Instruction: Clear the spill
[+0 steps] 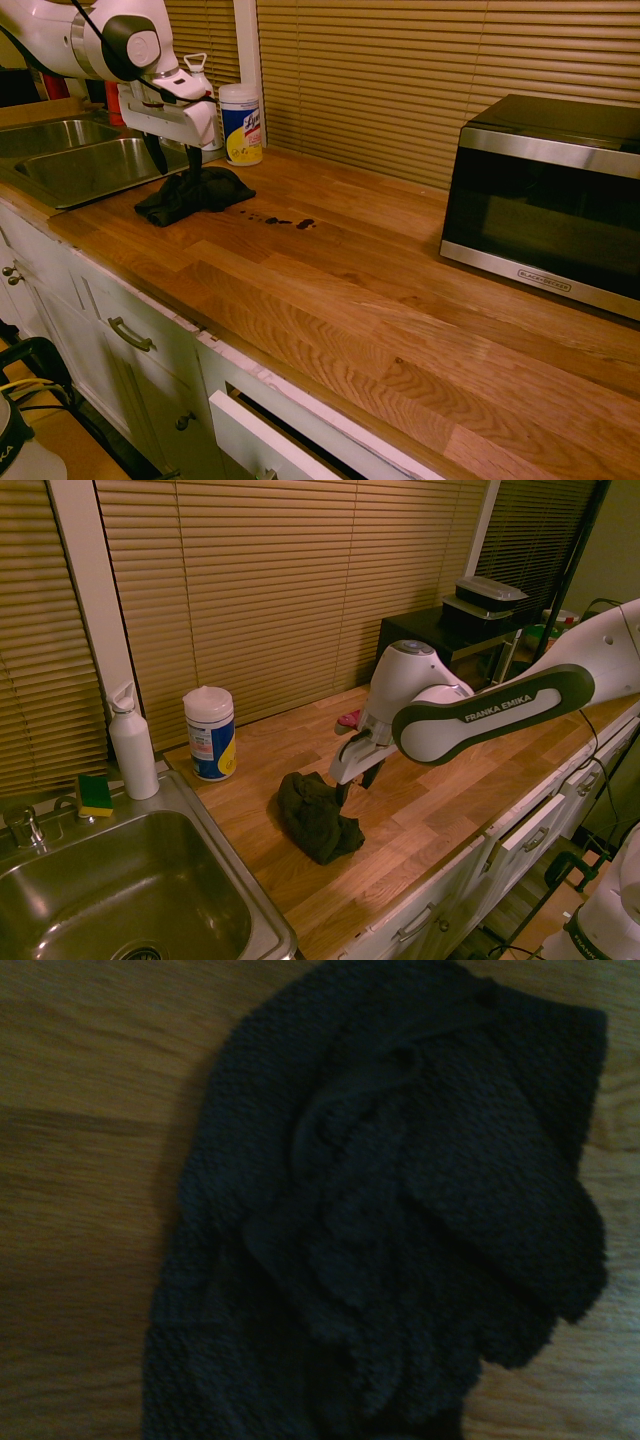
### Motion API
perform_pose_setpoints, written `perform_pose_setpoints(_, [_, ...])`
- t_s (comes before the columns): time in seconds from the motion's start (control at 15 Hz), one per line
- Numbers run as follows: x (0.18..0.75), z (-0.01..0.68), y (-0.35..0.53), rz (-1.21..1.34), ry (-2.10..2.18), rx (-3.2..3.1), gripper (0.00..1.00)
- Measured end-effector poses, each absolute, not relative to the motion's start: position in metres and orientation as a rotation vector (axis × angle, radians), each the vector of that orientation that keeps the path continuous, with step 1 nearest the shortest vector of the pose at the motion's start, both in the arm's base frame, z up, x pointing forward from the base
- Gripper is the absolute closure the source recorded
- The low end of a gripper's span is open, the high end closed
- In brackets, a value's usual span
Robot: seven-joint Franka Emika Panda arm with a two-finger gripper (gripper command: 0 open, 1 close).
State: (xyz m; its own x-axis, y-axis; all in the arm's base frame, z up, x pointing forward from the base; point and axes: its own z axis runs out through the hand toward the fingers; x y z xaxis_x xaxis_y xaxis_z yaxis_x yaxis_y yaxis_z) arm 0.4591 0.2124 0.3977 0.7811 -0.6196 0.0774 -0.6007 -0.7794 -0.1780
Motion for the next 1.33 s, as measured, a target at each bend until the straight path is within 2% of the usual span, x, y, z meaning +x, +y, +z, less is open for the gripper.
perform_pose_setpoints(0.73, [0.506,0.347,0.241,-0.129,0.991,-2.860,0.00])
perform_pose_setpoints(0.8, [0.510,0.342,0.241,-0.119,0.994,-2.862,1.00])
perform_pose_setpoints(1.33, [0.516,0.337,0.241,-0.097,1.006,-2.873,1.00])
